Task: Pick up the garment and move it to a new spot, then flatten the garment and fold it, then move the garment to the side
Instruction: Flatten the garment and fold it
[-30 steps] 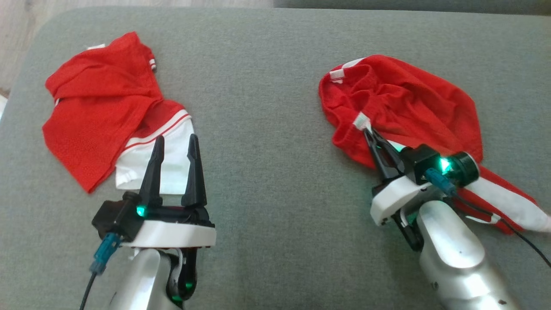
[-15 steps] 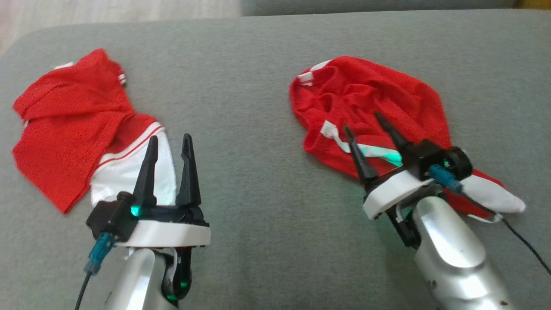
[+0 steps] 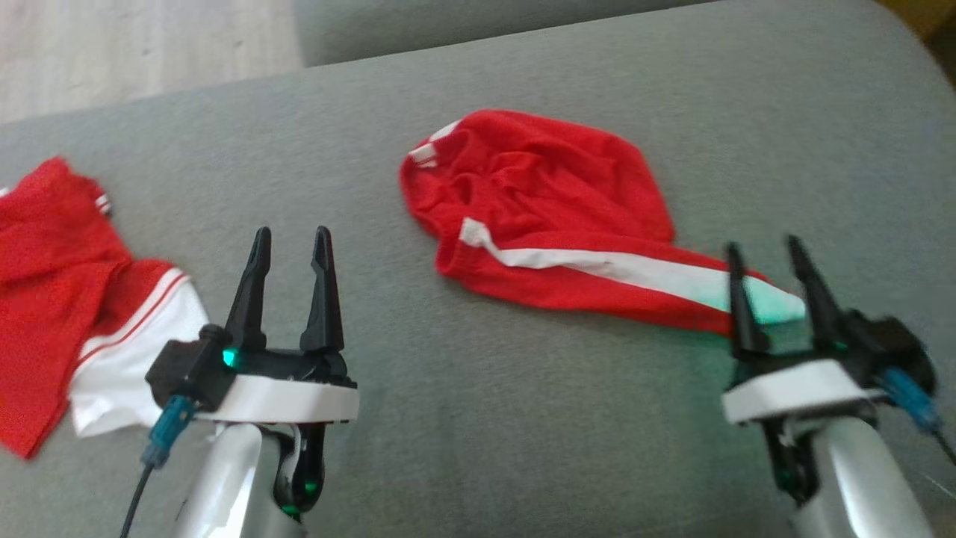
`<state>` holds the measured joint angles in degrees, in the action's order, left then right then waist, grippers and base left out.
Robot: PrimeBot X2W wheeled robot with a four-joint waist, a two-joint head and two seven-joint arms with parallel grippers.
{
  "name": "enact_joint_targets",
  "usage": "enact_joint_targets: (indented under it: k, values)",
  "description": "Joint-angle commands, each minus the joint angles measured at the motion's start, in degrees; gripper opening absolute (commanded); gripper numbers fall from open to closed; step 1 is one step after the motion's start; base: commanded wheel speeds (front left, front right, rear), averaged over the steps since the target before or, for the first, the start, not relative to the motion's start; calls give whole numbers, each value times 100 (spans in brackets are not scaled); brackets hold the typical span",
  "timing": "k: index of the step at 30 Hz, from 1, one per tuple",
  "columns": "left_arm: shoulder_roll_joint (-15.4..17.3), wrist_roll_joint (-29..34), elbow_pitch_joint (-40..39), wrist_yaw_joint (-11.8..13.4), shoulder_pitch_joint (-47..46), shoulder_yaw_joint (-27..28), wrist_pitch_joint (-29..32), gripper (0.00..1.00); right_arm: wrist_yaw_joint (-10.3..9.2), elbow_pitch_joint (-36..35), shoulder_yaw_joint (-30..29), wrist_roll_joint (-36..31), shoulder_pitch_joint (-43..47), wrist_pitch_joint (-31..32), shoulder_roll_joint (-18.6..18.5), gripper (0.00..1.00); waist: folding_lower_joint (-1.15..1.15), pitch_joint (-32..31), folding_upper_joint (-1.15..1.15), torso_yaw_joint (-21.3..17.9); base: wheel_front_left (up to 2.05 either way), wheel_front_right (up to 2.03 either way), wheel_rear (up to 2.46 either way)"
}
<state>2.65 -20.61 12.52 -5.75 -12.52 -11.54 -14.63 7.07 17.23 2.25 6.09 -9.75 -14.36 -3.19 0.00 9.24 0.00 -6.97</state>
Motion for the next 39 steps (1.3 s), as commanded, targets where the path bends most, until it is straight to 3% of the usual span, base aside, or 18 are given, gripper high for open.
enact_joint_targets:
  k: [1, 11, 18, 24, 39]
  values:
    - [22, 35, -162, -23, -238, 147, -37, 100, 42, -228, 66, 48, -12, -63, 30, 100, 0, -42, 0, -145, 0, 0, 0]
    - [178, 26, 637, -156, -605, -490, 127, 100, 42, -301, -40, 288, 242, -63, 31, 100, 0, 157, 0, -515, 0, 0, 0]
    - [430, -243, 1018, -171, -1430, -1372, 1157, 100, 42, -375, -29, 334, 94, -63, 31, 100, 0, 388, 0, -577, 0, 0, 0]
    - [620, -323, 1424, -172, -1938, -1631, 1953, 100, 42, -371, 61, 406, 68, -63, 31, 100, 0, 515, 0, -662, 0, 0, 0]
    - [659, -407, 1540, -173, -2145, -1865, 1973, 100, 42, -336, 54, 425, 33, -63, 31, 100, 0, 582, 0, -750, 0, 0, 0]
